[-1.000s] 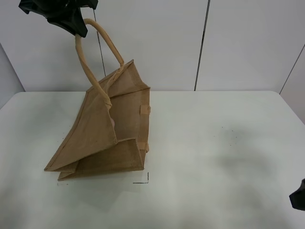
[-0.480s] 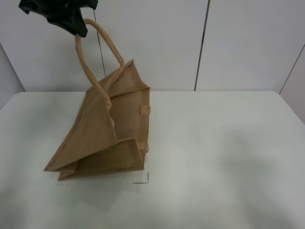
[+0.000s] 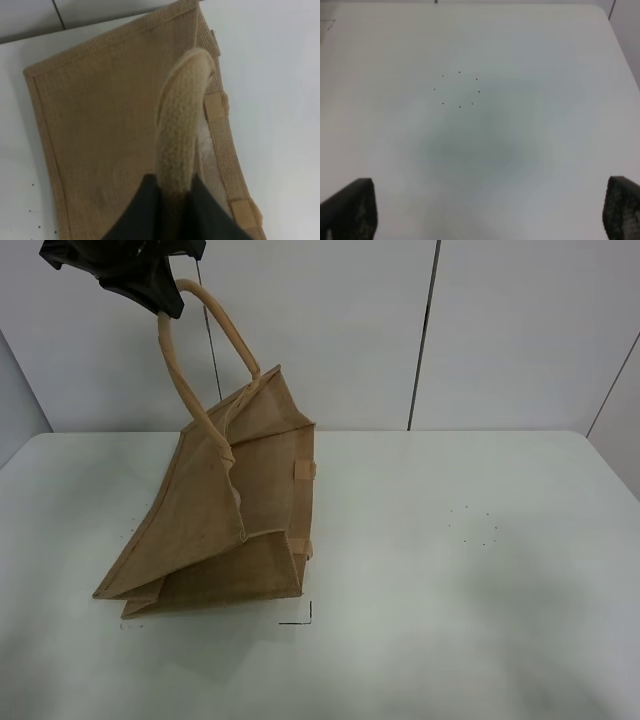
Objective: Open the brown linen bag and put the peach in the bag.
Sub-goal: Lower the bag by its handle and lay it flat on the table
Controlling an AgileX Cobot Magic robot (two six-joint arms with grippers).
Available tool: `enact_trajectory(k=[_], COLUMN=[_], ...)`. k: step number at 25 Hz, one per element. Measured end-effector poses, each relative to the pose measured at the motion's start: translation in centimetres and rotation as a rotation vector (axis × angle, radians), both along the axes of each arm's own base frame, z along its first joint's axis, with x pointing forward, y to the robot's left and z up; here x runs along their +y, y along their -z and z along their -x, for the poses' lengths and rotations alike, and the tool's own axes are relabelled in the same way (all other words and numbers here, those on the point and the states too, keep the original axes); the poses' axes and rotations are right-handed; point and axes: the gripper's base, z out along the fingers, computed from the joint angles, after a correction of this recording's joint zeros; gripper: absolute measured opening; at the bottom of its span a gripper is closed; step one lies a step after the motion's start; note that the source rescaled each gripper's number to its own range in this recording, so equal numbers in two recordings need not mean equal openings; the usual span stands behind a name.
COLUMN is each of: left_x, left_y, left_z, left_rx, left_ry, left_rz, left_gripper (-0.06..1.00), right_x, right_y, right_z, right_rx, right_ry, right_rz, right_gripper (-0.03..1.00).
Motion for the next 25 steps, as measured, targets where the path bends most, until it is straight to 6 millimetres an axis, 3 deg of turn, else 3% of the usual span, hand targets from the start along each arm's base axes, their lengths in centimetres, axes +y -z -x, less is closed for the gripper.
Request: enact_trajectory(k=[7,11,20,25], left_x=[-0.1,-0.8,-2.6,-3.2], left_y=[0.3,2.0,12.6,18.2], left_z=[-0.2,-1.3,-6.5,-8.3], left_rx=[0.009,0.063,0.299,0.402], left_ry=[0.002,0.015,0.012,0.006], left_rz=[0.005,0.03,-0.013,-0.037], left_gripper=[0.0,0.0,0.0,0.0], right_x=[0.0,0.0,0.0,0.0], right_y=[0.0,0.0,0.0,0.0], right_z=[0.0,0.0,0.0,0.0], right_rx=[0.0,0.0,0.0,0.0], right_ry=[0.0,0.0,0.0,0.0], right_rz=[0.0,0.0,0.0,0.0], right_gripper=[1.0,1.0,1.0,1.0])
